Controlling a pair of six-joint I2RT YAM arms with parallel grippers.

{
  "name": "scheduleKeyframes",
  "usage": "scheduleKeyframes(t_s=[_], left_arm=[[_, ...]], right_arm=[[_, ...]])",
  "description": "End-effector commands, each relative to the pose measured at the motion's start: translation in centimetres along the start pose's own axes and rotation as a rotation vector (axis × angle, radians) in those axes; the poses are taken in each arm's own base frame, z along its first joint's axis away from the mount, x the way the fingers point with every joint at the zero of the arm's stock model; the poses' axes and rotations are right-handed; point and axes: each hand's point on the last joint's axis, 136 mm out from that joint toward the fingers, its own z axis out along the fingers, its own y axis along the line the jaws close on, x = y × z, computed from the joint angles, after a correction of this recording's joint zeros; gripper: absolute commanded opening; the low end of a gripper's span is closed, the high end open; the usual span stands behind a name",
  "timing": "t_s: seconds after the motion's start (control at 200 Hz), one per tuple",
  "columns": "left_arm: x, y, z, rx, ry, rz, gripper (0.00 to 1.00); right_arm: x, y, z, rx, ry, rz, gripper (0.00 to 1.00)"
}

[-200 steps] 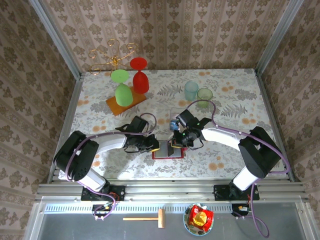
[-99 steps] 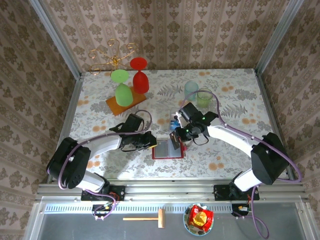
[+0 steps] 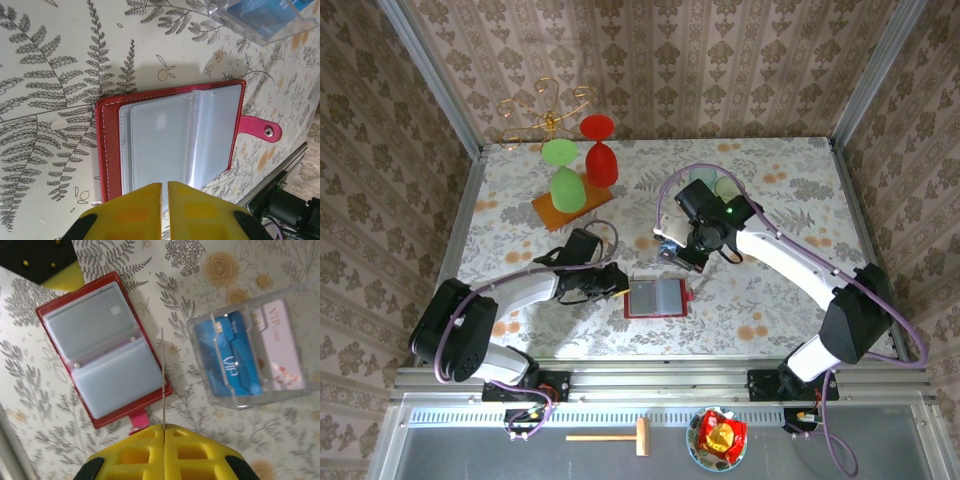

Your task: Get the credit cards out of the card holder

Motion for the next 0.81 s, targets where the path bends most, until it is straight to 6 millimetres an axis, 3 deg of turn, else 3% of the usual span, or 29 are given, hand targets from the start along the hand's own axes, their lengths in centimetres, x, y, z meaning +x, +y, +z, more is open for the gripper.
scheduleKeyframes(t_s=[0.0,0.405,0.8], left_arm=[[0.1,0.1,-0.7,-0.005,-0.006,0.022,0.12],[-0.2,0.3,-1.2,-0.01,-0.015,0.011,0.12],[-0.9,0.9,-1.1,-0.023,-0.028,-0.02,0.12]], right_arm=[[0.8,-1.4,-0.6,0.006,0.074,-0.15,0.0],[-0.5,-7.5,0.3,-0.023,0.131,-0.136,0.0],[-1.4,-11.4,2.9,-0.077,0.151,-0.138,0.0]])
